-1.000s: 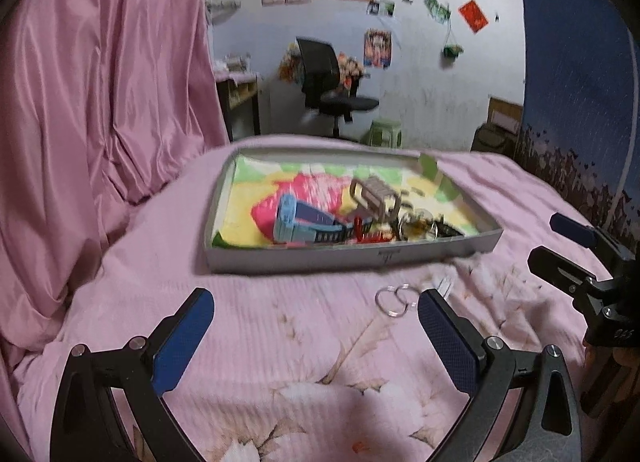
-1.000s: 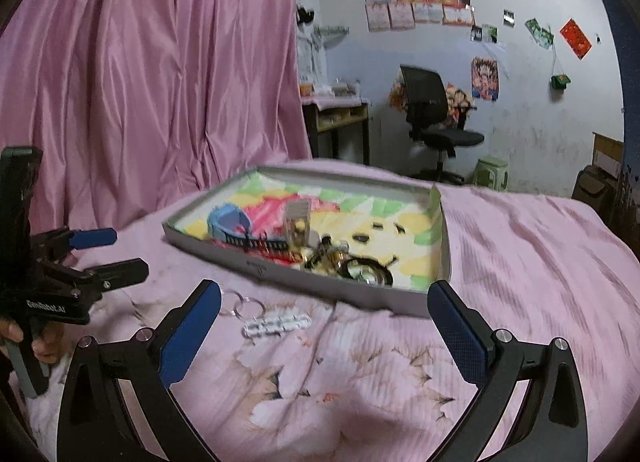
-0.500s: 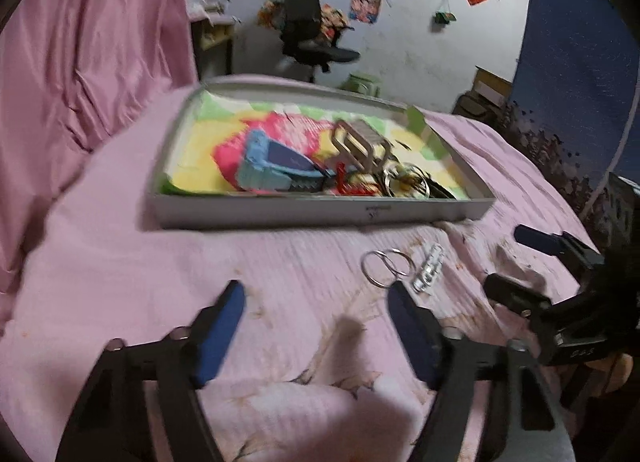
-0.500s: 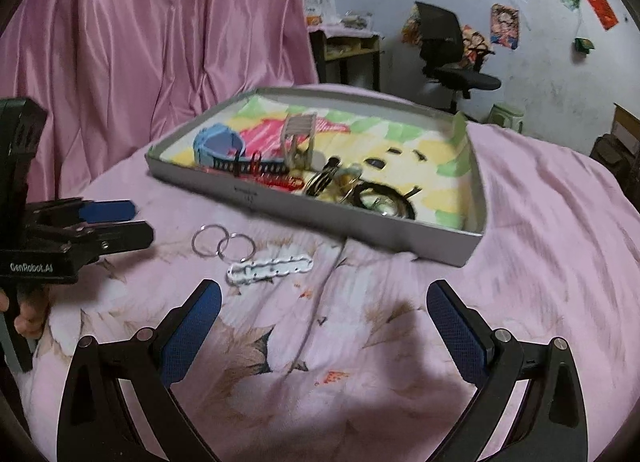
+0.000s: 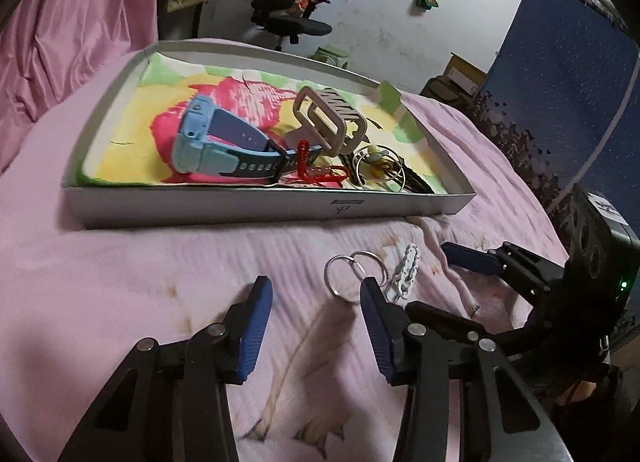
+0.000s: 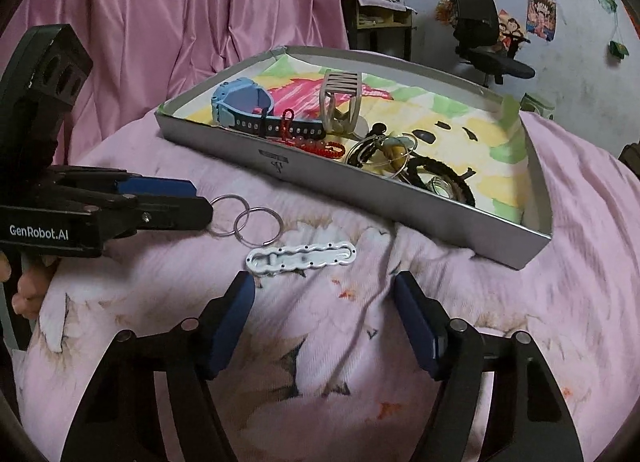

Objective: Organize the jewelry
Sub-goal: 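Grasp the linked silver rings with the left tool while the right tool grasps the white keychain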

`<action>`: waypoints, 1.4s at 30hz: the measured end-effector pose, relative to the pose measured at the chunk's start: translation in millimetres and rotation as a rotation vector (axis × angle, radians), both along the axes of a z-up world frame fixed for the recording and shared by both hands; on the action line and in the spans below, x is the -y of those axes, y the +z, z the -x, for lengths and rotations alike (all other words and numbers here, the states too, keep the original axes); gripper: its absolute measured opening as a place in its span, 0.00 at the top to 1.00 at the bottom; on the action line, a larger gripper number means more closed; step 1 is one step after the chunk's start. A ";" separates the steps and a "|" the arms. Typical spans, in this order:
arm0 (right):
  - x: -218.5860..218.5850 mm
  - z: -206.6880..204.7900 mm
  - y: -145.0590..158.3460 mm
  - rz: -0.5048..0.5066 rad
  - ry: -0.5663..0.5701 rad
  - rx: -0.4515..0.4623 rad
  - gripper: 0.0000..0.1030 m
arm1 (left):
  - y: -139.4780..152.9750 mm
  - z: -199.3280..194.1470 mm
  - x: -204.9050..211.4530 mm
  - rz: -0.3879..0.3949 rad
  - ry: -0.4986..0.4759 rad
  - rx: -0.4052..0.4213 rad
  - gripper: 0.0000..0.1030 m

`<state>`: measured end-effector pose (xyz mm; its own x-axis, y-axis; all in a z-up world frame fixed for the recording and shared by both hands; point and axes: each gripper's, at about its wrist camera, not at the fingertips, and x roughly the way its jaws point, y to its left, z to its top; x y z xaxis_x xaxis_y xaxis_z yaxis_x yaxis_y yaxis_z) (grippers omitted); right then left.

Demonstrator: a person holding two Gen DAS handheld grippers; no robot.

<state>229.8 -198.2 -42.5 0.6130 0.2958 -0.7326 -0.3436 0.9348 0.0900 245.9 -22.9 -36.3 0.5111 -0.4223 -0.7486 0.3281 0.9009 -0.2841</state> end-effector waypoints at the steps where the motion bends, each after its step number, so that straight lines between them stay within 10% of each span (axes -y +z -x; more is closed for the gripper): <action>1: -0.9 -1.5 -0.9 -0.002 0.002 -0.005 0.35 | -1.0 -1.7 0.9 0.002 -0.005 -0.006 0.59; 18: 0.6 -18.7 -7.0 -0.027 -0.016 -0.046 0.42 | -19.4 -24.1 4.8 0.079 -0.026 -0.102 0.94; 42: 10.5 -22.6 -6.1 -0.078 -0.044 -0.031 0.48 | -13.3 -14.0 3.7 0.041 0.019 -0.022 0.95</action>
